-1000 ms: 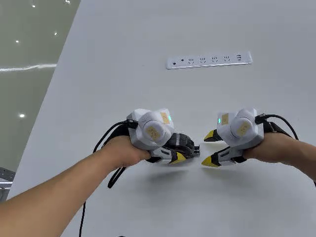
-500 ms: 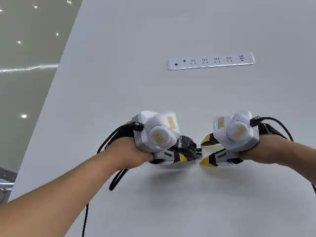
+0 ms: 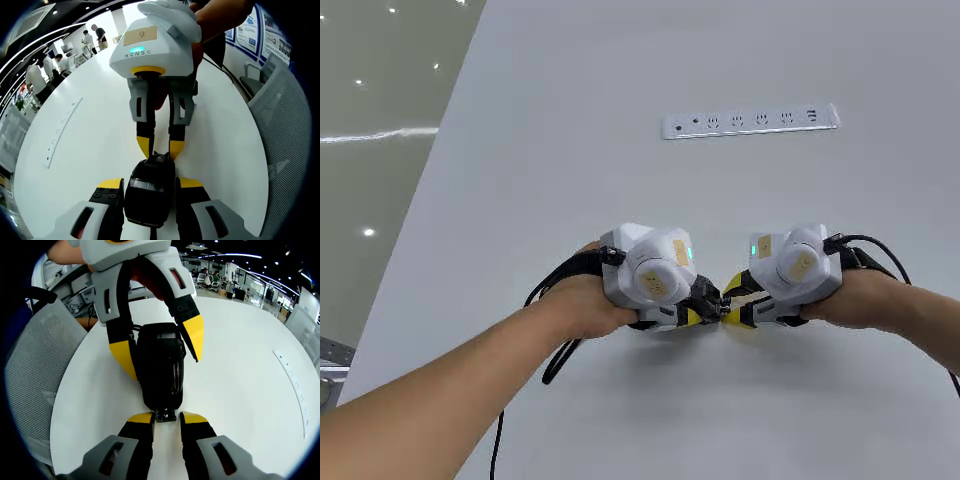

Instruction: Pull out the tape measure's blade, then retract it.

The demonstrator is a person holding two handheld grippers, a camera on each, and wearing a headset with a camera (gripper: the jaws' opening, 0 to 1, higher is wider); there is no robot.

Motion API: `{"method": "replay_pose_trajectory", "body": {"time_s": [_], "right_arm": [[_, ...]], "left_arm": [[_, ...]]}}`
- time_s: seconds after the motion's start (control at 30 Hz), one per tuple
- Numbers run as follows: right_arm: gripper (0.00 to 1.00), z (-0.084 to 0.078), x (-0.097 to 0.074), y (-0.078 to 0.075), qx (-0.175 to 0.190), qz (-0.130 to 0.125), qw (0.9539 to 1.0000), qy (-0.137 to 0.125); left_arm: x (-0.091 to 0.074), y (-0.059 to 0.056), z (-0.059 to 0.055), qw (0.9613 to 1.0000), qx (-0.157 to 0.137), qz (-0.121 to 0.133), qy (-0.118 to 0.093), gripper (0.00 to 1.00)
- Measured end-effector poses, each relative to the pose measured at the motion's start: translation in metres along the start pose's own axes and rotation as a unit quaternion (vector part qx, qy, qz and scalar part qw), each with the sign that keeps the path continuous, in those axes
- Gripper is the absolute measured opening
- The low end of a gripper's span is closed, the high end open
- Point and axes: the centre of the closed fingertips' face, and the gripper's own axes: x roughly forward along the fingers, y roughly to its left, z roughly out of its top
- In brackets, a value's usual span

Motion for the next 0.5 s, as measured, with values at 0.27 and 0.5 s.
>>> {"method": "replay_pose_trajectory", "body": {"time_s": [0.27, 0.5], "right_arm": [[0.13, -0.0001, 0.001, 0.0026, -0.025, -0.003, 0.9997, 0.003], [0.13, -0.0001, 0.0011, 0.0026, -0.041, -0.006, 0.9991, 0.004]], "left_arm": [[0.0, 0.0008, -0.0003, 1.0, 0.0, 0.002, 0.0, 0.35], [0.0001, 0.001, -0.0009, 1.0, -0.001, 0.003, 0.003, 0.35]]}}
